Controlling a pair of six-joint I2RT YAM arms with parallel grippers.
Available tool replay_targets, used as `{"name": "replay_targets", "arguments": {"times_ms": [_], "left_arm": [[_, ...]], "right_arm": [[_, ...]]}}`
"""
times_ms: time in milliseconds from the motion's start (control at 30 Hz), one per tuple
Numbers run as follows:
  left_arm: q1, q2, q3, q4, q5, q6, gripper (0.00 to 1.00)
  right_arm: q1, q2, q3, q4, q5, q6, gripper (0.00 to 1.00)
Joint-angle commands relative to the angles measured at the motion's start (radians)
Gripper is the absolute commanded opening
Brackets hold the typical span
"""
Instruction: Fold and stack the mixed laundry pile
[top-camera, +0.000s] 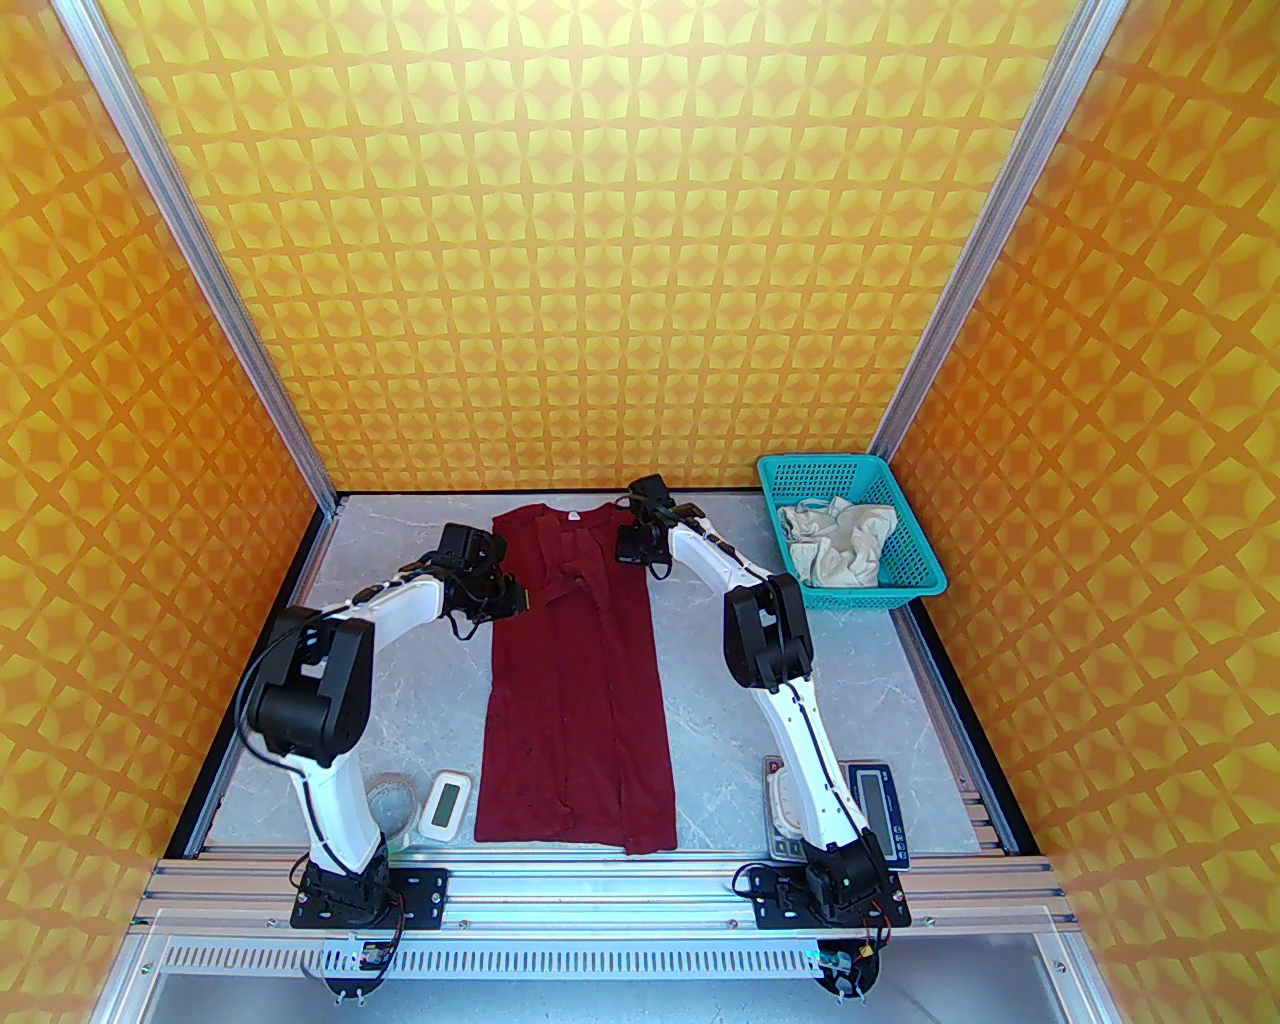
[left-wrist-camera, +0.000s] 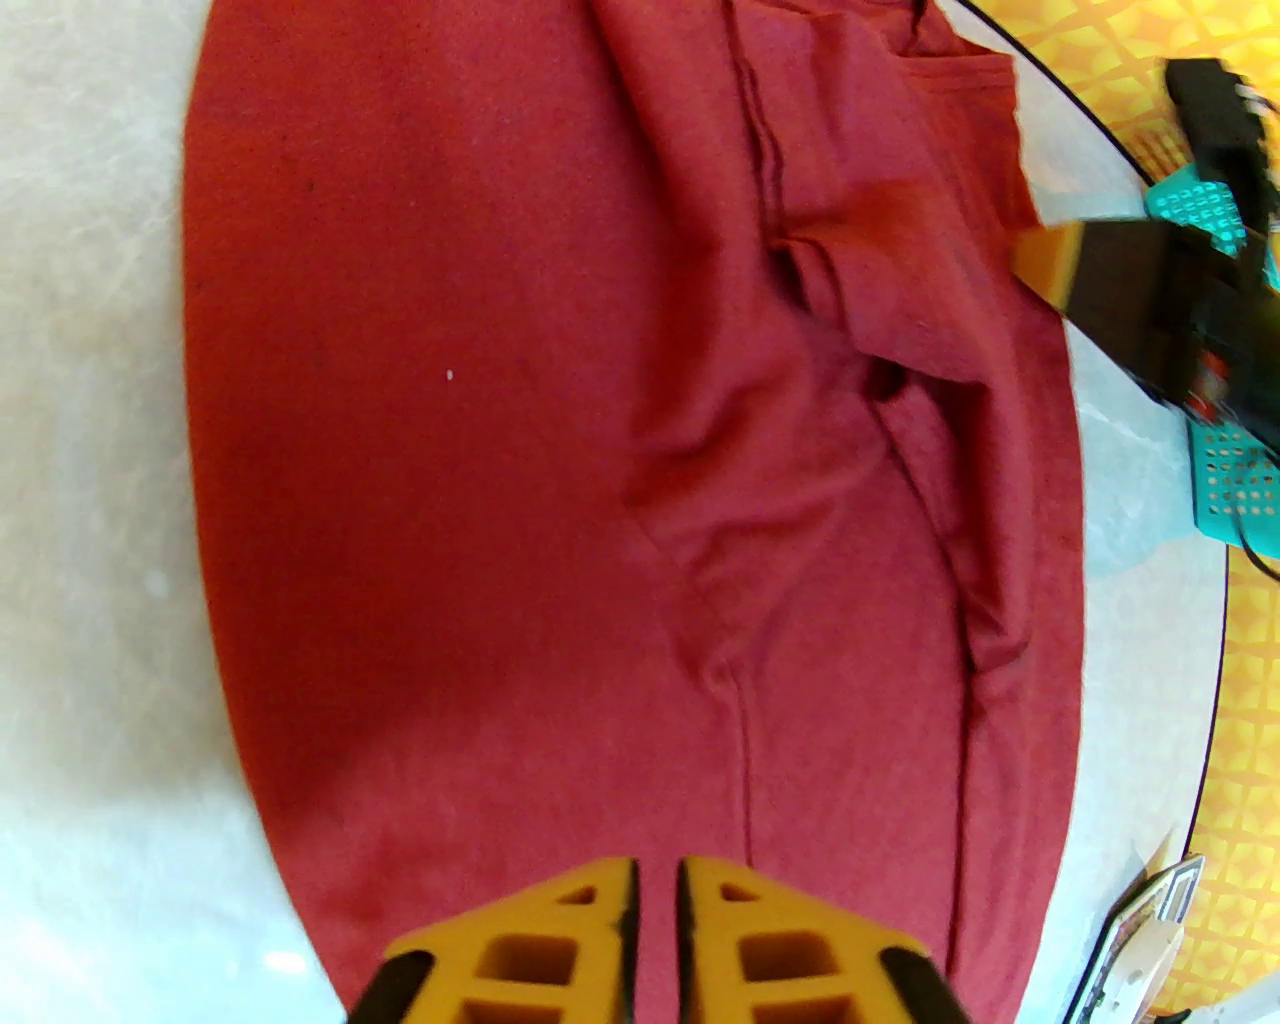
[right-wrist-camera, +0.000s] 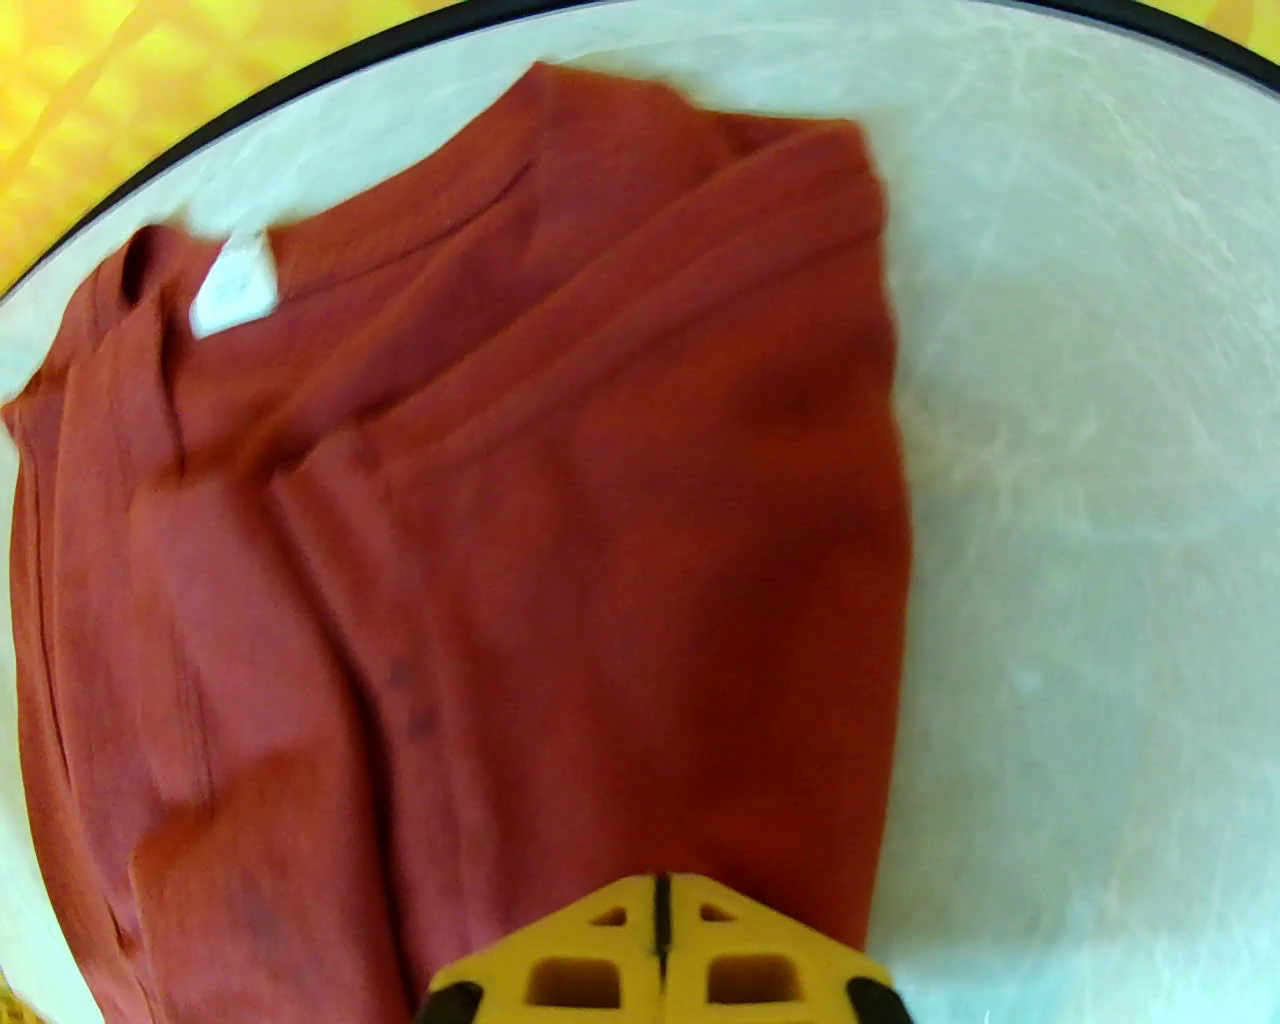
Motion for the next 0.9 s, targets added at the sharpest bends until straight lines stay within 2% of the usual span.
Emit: {"name": "replay_targets", "arguments": {"times_ms": [0,100,333,467,500,567,667,800,867], "left_arm": [[-0.002,-0.105,-0.045,-0.023,0.009,-0.004,0.21],[-0.003,-0.165,-0.092,-0.043,0.030,-0.023,0.24],[-0.015,-0.302,-0.221,-0.140,0.034,-0.043,0.33],[-0.049,-0.364,-0.296,-0.233,0.030,-0.050,0.37],[-0.054,-0.392,-0.321,-0.253,0.021,-0.057,0.37],[-0.066,-0.459,-0.367,-0.289,0.001,-0.077,0.39],[-0.102,-0.555,-0.426,-0.339,-0.022,-0.112,0.44],[-0.192,-0.634,-0.489,-0.388,-0.031,-0.164,0.47],[-0.252,-0.650,-0.519,-0.397,-0.040,-0.193,0.50]], "right_arm": [[-0.041,0.064,0.013,-0.081,0.042,0.093,0.00],[-0.064,0.079,0.048,-0.100,0.075,0.097,0.00],[-0.109,0.074,0.115,-0.130,0.013,0.055,0.00],[-0.107,-0.041,0.085,-0.153,-0.070,0.069,0.00],[-0.106,-0.094,0.035,-0.145,-0.089,0.079,0.01],[-0.097,-0.240,-0.141,-0.100,-0.121,0.101,0.08],[-0.074,-0.512,-0.518,0.017,-0.147,0.132,0.20],[-0.044,-0.856,-0.971,0.074,-0.208,0.160,0.31],[-0.015,-1.005,-1.145,0.037,-0.208,0.156,0.37]]}}
